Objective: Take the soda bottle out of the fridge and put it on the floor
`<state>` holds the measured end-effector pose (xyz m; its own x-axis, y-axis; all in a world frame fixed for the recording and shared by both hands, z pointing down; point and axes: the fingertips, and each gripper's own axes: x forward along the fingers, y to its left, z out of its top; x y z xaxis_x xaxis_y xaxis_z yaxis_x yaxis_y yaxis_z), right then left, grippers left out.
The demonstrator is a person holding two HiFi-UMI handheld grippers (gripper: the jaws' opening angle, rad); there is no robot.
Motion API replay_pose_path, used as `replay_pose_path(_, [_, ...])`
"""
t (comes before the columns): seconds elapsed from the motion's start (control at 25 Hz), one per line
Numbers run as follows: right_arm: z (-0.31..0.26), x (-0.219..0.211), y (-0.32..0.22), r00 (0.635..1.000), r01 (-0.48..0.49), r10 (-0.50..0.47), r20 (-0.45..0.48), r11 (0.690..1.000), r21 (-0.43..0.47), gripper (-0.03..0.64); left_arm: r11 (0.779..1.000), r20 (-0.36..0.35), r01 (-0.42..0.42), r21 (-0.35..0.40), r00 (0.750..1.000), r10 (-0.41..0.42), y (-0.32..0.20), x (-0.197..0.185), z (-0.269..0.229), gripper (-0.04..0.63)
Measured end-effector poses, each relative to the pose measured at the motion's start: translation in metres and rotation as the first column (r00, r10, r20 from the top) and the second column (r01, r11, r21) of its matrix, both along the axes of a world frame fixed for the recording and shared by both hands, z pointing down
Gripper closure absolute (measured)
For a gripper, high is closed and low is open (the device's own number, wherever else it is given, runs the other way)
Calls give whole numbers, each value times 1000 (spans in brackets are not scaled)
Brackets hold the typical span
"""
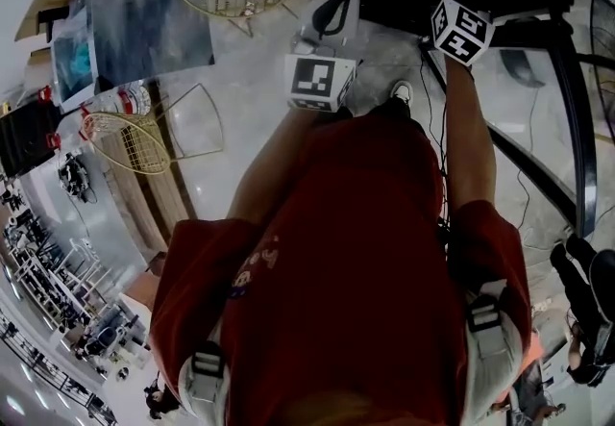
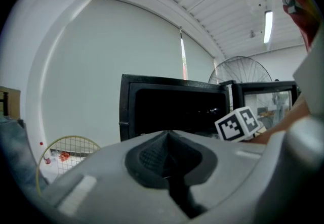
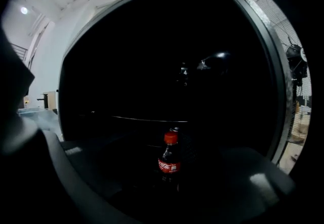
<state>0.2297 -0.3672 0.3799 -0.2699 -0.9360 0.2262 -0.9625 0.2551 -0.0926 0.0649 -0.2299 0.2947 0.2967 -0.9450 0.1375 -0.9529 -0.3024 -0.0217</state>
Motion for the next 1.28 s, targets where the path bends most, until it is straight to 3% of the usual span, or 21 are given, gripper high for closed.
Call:
replay_pose_path(0.2, [16, 5, -25, 1000, -10, 10, -20, 1000, 0, 407, 1000, 14, 23, -15, 1000, -22, 0, 1, 2, 595])
replay_pose_path(0.72, [42, 8, -57, 998, -17, 15, -63, 999, -35, 407, 997, 57, 30, -67, 998, -27, 13, 7, 16, 595])
replay_pose_path(0.96, [44, 1, -68, 992, 1, -7, -128, 999, -48, 410, 996, 35, 46, -78, 998, -44, 18, 2, 15, 595])
replay_pose_path(1.12, [48, 2, -69, 992, -7, -1, -127, 998, -57, 474, 996, 38, 49, -75, 998, -47, 20, 1, 16, 595])
replay_pose_path(1.28, [47, 3, -68, 994, -25, 18, -103, 998, -62, 480, 996, 33, 54, -72, 998, -52, 21, -2, 16, 595])
